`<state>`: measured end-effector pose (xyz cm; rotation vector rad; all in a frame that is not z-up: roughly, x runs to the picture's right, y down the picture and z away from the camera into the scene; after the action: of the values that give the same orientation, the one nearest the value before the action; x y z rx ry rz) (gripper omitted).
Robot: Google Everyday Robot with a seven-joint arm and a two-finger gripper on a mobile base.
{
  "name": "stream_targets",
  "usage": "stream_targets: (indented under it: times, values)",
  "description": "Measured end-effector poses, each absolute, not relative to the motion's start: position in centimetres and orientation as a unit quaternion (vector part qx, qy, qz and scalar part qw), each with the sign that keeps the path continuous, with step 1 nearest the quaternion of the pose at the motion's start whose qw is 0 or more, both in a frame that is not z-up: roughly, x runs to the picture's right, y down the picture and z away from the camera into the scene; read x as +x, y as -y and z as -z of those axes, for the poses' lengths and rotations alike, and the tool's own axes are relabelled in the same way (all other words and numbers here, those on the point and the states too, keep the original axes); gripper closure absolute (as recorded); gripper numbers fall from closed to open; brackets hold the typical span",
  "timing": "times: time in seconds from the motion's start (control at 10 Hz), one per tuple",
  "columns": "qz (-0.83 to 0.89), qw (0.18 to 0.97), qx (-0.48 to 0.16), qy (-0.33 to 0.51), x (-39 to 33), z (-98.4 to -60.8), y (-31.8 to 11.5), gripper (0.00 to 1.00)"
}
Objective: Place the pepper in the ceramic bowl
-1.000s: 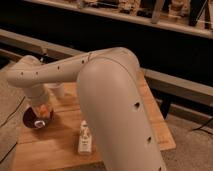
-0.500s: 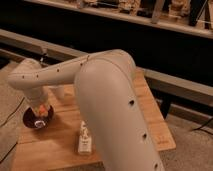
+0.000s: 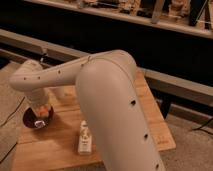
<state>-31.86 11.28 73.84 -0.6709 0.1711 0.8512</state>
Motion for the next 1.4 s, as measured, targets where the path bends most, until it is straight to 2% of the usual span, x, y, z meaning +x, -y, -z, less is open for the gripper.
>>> stream_targets:
  times: [1.4]
  values:
    - [-0.411,0.848,-0.324,-0.084,-31.29,-73.66,-11.75,0.38]
